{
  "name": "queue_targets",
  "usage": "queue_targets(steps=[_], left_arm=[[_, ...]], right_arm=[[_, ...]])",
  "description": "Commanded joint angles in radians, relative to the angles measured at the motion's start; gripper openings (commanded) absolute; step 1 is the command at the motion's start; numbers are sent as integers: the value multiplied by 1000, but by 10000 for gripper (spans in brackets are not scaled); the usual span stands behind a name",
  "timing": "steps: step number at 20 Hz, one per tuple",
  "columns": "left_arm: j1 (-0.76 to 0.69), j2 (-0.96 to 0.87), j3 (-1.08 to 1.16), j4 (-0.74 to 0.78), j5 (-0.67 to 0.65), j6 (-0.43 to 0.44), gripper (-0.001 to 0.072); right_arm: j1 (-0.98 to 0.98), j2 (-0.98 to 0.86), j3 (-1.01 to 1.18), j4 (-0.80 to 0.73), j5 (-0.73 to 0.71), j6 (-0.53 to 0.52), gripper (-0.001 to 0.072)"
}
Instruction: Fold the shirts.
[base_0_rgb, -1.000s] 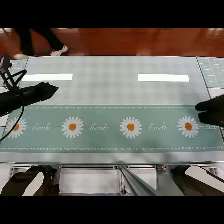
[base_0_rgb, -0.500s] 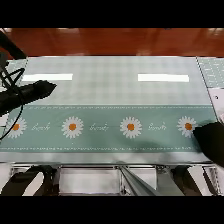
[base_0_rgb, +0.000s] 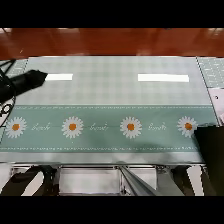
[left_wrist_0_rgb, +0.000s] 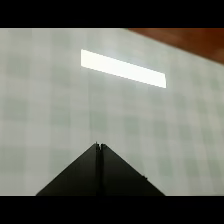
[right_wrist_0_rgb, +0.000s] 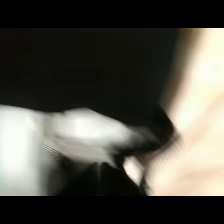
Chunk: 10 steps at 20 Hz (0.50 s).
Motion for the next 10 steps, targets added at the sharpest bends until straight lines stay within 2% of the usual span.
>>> queue_targets(steps=[1,3,4,6,8,9,10], left_arm=[[50,-31,174,4,34,31,27],[49,-81,303,3,30,31,27],[30,-115,354,3,11,31,26],[-45,-201,410,4,-89,31,26],[-150,-301,411,90,-244,24,26],[-202,-356,411,183,-325,-16,26],[-248,-407,407,309,-389,-100,26]], right_arm=[[141,-35,95,490,-297,-37,28],[349,-86,179,727,-494,-93,28],[499,-119,225,745,-574,-117,28],[817,-195,282,628,-673,-131,28],[1104,-293,286,438,-701,-94,28],[1212,-353,286,319,-682,-43,28],[1299,-421,286,196,-644,23,28]])
